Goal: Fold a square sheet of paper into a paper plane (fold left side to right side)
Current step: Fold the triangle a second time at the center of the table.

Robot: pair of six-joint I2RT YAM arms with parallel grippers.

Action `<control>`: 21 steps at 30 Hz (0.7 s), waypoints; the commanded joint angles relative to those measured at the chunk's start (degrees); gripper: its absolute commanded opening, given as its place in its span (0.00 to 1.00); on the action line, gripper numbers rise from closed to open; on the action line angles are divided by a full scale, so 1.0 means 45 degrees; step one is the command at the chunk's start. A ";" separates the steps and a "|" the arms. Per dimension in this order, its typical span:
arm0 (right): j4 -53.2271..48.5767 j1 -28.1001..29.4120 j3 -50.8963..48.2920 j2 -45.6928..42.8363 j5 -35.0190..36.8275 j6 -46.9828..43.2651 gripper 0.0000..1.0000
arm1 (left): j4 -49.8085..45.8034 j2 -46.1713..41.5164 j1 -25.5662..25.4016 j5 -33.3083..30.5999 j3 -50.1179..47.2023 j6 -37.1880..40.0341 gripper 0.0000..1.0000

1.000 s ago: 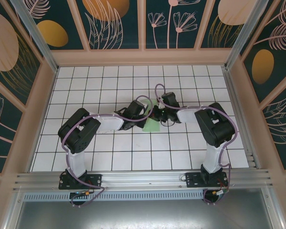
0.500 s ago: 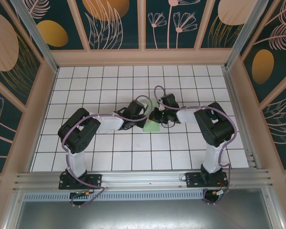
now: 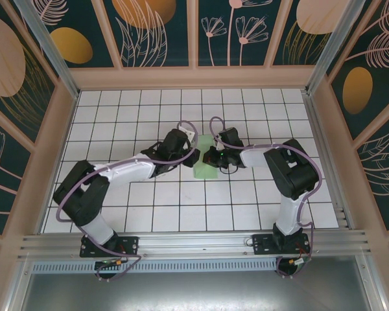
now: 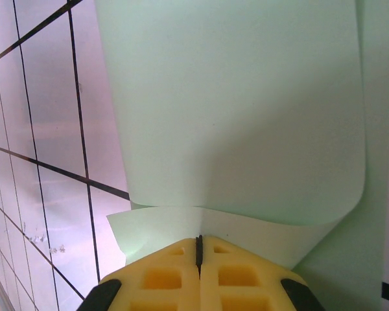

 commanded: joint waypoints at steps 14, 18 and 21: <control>-0.0426 0.0106 -0.0189 0.0134 0.0220 -0.0437 0.00 | 0.3013 0.1682 0.0046 0.5300 -0.1502 -0.2271 0.26; -0.0530 0.0106 -0.0156 0.0149 0.0220 -0.0505 0.00 | 0.2685 0.1994 0.0039 0.4408 -0.1539 -0.2171 0.26; -0.0587 0.0106 -0.0137 0.0173 0.0228 -0.0535 0.00 | 0.2780 0.2172 0.0045 0.4054 -0.1628 -0.2276 0.26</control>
